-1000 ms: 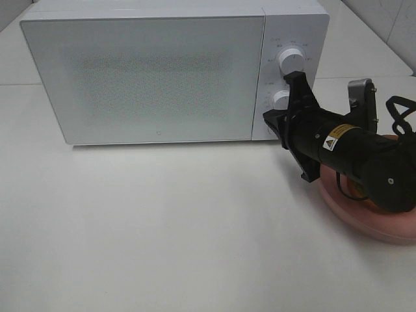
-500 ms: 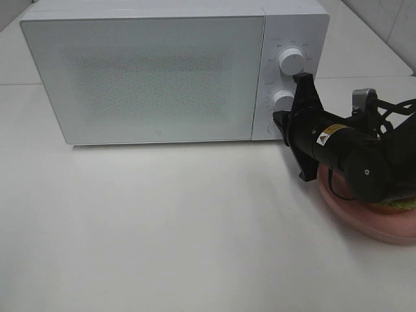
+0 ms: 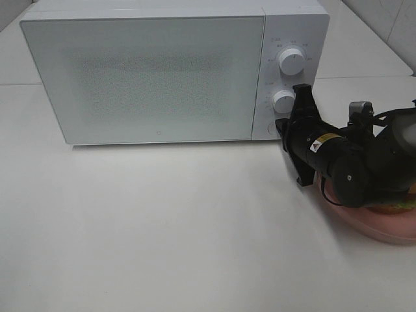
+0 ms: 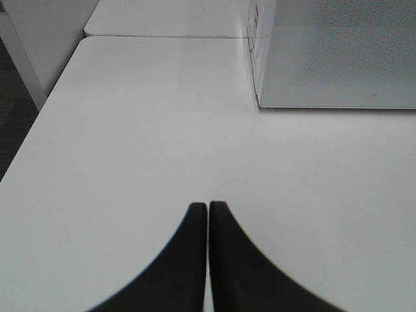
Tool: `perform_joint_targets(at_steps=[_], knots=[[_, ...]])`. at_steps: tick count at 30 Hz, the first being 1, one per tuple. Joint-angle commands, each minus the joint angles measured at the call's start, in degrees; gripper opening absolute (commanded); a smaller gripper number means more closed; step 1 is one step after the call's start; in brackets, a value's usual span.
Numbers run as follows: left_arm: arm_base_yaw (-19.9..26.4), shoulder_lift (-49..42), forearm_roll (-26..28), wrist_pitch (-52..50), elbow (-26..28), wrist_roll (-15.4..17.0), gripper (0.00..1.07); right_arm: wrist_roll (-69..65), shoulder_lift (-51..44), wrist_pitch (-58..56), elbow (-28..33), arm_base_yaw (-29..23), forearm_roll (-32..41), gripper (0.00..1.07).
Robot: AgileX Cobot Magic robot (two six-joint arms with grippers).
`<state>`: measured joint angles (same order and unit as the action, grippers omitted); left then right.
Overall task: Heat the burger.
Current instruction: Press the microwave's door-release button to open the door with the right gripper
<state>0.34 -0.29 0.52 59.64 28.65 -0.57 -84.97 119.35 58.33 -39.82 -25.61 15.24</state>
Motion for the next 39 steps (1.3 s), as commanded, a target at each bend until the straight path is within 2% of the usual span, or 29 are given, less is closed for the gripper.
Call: perform_joint_targets(at_steps=[1,5,20,39], knots=[[0.2,-1.0,0.1,-0.5,-0.2,0.1,0.0,1.4,-0.1,-0.2,-1.5,-0.3,0.9,0.0],[0.2,-1.0,0.1,-0.5,-0.2,0.1,0.0,7.1,-0.1,-5.3,-3.8,-0.3,2.8,0.0],[0.2,-1.0,0.1,-0.5,-0.2,0.1,0.0,14.7,0.0,-6.8,-7.5,-0.2,10.0,0.01],[0.2,-1.0,0.1,-0.5,-0.2,0.1,0.0,9.1,3.6,3.8,-9.1,-0.2,5.5,0.0]])
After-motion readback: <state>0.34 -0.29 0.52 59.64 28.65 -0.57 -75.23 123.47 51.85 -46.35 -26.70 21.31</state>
